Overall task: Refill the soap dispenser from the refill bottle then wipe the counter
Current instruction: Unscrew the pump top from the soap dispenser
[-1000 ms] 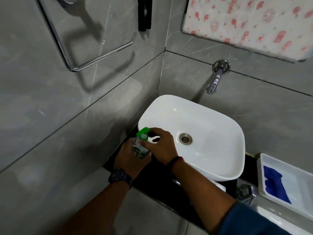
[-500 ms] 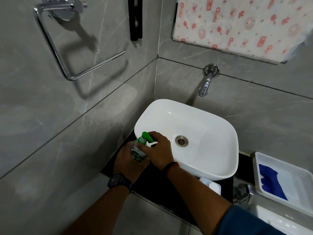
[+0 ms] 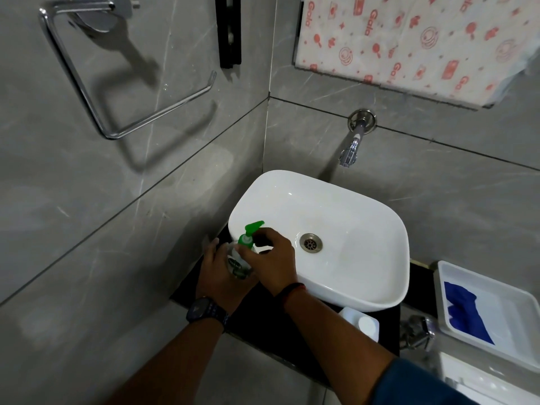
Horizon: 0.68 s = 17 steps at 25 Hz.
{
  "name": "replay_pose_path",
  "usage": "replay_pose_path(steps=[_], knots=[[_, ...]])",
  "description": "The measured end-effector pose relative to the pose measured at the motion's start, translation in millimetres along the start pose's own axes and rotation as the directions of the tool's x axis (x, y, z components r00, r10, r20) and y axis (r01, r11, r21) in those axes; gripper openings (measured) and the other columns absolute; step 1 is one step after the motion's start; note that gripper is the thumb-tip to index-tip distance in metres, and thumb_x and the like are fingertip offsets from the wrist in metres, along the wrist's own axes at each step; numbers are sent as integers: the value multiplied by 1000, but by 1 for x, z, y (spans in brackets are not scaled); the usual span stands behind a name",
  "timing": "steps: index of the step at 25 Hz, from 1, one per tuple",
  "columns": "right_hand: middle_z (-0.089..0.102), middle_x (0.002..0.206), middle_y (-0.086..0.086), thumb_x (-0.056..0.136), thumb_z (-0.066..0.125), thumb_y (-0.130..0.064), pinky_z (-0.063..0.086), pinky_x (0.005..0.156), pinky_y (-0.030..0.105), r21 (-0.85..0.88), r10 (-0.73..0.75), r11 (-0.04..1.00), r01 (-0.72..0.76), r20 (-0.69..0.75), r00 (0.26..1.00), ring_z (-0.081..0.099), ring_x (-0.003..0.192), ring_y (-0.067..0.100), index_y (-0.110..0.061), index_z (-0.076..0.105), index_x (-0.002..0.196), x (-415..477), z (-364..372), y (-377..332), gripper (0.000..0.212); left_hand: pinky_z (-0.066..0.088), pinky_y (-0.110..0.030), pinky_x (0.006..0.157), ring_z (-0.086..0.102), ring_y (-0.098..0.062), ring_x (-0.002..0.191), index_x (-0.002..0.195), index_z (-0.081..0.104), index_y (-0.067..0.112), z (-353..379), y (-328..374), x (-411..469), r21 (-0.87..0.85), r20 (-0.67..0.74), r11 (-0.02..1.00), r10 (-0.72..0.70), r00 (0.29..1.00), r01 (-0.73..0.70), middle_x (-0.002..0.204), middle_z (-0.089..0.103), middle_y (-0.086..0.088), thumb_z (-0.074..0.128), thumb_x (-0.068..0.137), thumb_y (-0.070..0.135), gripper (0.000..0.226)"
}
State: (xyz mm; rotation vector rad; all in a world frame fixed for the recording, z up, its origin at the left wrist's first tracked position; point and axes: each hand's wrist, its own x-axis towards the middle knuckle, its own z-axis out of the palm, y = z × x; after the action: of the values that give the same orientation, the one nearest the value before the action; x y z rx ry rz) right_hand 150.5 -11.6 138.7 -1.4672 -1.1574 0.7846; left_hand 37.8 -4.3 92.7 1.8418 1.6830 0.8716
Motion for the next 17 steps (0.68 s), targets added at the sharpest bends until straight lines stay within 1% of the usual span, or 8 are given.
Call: replay_pose_path(steps=[3,5,7,9,10,13,15,17], knots=[[66,96,-17,68,81,-31,50,72,20,-5,-12,1000,12,8,1000,60,95,2,-32,62,100,1,2,0,37,33,-42,105,38,-35,128,129,44,1,1,1,5,-17,-23,1000,-20,1000,19,141,37,-20,83,59,23,83],[65,93,-17,68,81,-33,50,69,22,-16,-20,1000,20,-25,999,59,92,1,-35,61,93,3,3,0,32,34,-41,102,41,-35,125,127,46,-1,0,3,7,-23,-28,1000,-11,1000,11,137,41,-22,83,60,19,78],[65,89,-20,72,78,-31,48,68,19,-8,-33,999,33,-22,999,60,91,-1,-37,61,91,4,4,1,27,42,-39,90,52,-36,112,117,53,-1,1,6,8,-31,-75,997,63,995,-65,122,54,-22,81,62,17,64],[65,97,-19,72,78,-29,49,71,16,-16,-43,999,43,-5,999,59,95,-1,-34,60,101,5,5,2,35,45,-30,74,60,-28,94,108,59,6,1,11,8,-77,-135,991,98,986,-109,104,63,-14,79,64,21,51],[65,99,-17,70,79,-28,50,74,19,-25,-38,999,38,-16,999,59,95,1,-32,60,102,6,5,3,38,45,-28,71,61,-24,91,107,60,8,0,14,8,-108,-140,989,85,987,-100,102,64,-11,79,64,23,49],[67,94,-12,67,83,-29,54,76,31,-7,-7,1000,7,-55,998,61,90,5,-30,61,99,8,6,3,39,46,-27,72,61,-22,91,106,61,10,-1,17,9,-132,-144,987,69,987,-88,102,64,-8,79,66,25,47],[67,91,-12,65,84,-33,53,72,26,6,14,1000,-14,-57,998,60,89,2,-33,59,100,9,7,1,43,43,-25,72,60,-20,92,106,61,10,-3,19,10,-137,-141,986,72,987,-92,102,64,-7,79,66,26,47],[67,90,-12,68,83,-30,48,68,25,-9,2,1000,-3,-65,998,60,85,3,-31,62,92,10,7,1,32,45,-27,72,60,-24,91,106,61,8,-5,18,10,-119,-137,987,92,986,-109,102,64,-10,79,66,23,46]])
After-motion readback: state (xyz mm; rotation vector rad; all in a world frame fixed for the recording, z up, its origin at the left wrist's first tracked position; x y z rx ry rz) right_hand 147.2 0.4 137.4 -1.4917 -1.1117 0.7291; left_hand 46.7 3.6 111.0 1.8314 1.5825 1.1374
